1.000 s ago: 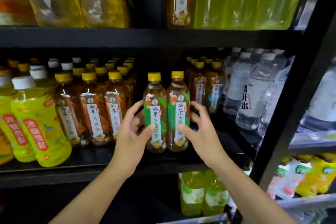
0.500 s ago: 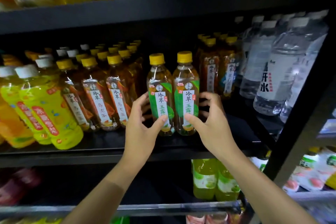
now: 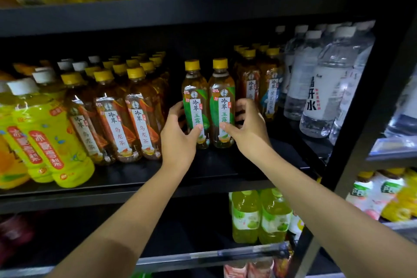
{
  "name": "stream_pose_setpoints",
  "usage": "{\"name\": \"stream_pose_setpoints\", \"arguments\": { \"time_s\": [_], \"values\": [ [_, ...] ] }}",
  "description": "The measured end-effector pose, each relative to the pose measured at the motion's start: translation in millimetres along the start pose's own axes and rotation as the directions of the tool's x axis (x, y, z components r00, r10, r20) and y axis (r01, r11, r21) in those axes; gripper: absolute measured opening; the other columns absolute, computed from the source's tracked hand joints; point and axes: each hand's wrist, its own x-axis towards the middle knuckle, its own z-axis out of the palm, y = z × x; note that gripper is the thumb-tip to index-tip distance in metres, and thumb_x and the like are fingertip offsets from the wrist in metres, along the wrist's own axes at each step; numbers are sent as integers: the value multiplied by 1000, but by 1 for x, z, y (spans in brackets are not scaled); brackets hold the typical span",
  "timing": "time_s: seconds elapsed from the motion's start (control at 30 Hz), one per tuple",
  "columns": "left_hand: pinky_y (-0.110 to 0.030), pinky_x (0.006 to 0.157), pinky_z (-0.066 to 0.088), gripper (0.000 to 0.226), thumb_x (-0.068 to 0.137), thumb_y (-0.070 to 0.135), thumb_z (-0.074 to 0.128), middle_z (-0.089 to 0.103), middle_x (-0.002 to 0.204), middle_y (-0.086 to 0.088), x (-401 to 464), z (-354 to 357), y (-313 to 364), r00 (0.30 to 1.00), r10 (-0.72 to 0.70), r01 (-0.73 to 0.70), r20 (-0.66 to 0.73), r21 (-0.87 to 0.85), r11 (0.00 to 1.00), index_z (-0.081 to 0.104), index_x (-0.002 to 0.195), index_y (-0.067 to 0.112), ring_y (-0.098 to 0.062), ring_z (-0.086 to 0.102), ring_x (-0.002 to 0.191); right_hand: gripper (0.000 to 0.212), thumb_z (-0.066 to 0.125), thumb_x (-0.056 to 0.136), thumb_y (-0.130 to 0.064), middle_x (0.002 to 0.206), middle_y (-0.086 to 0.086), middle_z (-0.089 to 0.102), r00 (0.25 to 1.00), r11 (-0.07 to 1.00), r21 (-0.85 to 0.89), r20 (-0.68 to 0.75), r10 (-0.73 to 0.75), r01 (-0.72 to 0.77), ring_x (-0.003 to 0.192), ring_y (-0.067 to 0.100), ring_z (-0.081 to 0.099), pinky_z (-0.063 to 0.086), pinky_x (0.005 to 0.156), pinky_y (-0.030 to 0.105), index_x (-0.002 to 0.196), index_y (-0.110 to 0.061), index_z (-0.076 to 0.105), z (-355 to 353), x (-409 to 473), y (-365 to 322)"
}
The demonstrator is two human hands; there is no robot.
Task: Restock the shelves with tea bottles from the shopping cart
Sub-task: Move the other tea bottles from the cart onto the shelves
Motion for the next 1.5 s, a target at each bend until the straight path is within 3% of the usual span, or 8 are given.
{"name": "stream_pose_setpoints", "arguments": {
  "time_s": [0.2,0.43,0.53,0.63,0.73,0.93,1.2,1.5],
  "values": [
    [6,79,37,65,93,6,70,59,115,14,15,11,-13,999,-3,5,-33,69,998,42,151,15,34,46,94,53,75,91,-16,103,-24,49,1000,996,89,-30,-4,6,93,-7,53,42,72,5,134,-19,44,15,9,7],
    [-5,90,43,61,92,11,73,64,126,6,13,9,-12,997,-44,49,-57,88,995,46,147,16,2,55,113,53,77,89,-14,106,-11,54,999,995,98,-52,15,-9,95,-1,55,46,73,8,133,-18,49,14,8,8],
    [-28,103,48,61,95,12,68,61,133,2,8,6,-10,997,-79,75,17,165,983,41,150,16,-8,55,121,47,71,93,-10,114,-2,57,998,996,58,1,62,-62,100,11,58,55,90,28,134,-20,52,5,0,6],
    [-33,118,31,60,100,11,59,43,151,-7,-10,-4,-4,981,-130,80,144,311,947,33,154,13,-22,39,142,40,60,99,-6,125,0,53,993,992,68,65,98,-102,105,8,57,55,99,39,135,-24,55,-9,-20,3],
    [-22,116,14,58,103,9,53,17,164,-2,-50,-24,4,985,1,-83,174,463,883,31,156,15,-19,15,152,35,52,102,-6,129,-4,51,1000,1000,27,3,15,-15,112,6,53,47,105,33,132,-22,59,-24,-55,-2],
    [-54,119,18,54,107,32,40,11,170,-3,-138,-60,-10,979,126,-205,162,797,567,30,159,24,-30,3,157,43,42,103,-35,156,-3,37,970,915,-325,121,-213,241,149,18,21,20,124,49,144,-25,52,-16,-139,-2],
    [-56,119,21,71,103,45,42,11,170,-13,-240,-118,-45,979,-113,-126,172,935,330,13,163,22,-38,9,157,63,46,100,-41,169,8,17,836,761,-418,466,-289,496,156,32,16,13,123,60,159,-26,31,36,-216,10],
    [-53,123,14,68,103,58,26,9,171,-7,-364,-203,-55,897,-430,168,-105,980,110,16,163,28,-35,5,157,64,38,102,-50,170,12,12,621,693,-309,741,-254,652,155,38,13,10,121,65,160,-26,27,115,-298,7]
  ]
}}
